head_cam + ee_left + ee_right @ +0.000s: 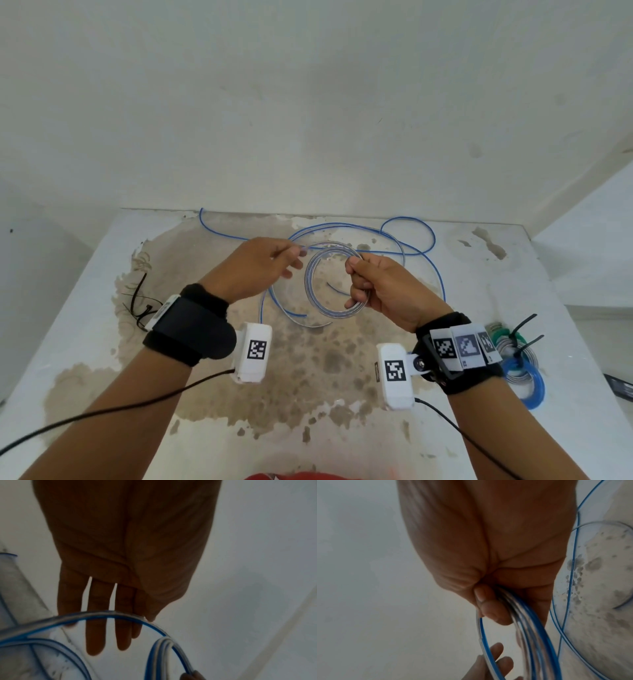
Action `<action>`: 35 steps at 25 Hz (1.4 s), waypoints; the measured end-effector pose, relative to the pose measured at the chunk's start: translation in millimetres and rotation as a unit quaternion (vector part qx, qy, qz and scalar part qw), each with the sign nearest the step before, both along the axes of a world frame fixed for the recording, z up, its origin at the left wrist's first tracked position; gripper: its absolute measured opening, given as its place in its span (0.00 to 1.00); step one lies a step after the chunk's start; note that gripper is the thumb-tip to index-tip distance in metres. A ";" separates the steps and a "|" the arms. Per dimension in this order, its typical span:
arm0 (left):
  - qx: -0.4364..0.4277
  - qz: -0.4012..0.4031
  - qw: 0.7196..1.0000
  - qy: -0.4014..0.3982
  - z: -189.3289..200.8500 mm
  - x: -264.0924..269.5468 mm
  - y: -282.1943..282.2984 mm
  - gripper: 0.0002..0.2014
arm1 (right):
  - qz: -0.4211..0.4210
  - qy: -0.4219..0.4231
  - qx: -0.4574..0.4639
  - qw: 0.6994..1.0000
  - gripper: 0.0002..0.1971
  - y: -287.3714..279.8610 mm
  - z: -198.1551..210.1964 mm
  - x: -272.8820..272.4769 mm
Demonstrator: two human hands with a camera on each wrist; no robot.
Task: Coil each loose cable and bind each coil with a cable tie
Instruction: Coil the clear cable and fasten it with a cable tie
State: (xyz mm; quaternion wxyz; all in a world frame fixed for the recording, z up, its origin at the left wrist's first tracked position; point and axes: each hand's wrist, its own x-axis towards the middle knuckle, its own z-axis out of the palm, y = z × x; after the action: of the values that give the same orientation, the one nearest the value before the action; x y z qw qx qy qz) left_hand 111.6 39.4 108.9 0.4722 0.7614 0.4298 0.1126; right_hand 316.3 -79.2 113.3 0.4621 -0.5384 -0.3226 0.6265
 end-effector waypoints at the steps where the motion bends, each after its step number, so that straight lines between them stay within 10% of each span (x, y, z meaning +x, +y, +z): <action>1: -0.048 0.013 0.999 -0.019 0.4 0.1 -5.2 0.12 | -0.011 -0.004 -0.004 1.000 0.11 -0.1 -1.9 1.4; 19: -0.299 0.138 0.925 -0.192 -11.5 12.7 -46.6 0.16 | -0.099 0.067 -0.020 0.993 0.10 5.3 -12.7 -10.5; 30: -0.397 0.366 0.690 -0.481 -1.5 28.4 -19.0 0.06 | -0.123 0.165 0.014 0.979 0.17 -3.2 -44.9 -33.9; 35: -0.393 0.369 0.677 -0.502 -3.5 36.3 -20.1 0.05 | -0.108 0.047 0.094 0.989 0.12 6.2 -32.3 -55.9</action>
State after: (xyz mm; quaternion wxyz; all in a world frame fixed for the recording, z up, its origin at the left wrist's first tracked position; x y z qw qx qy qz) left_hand 147.9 19.3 105.4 0.7930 0.1145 0.3790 0.4631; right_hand 260.4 -73.0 81.0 0.5901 -0.4943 -0.2979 0.5645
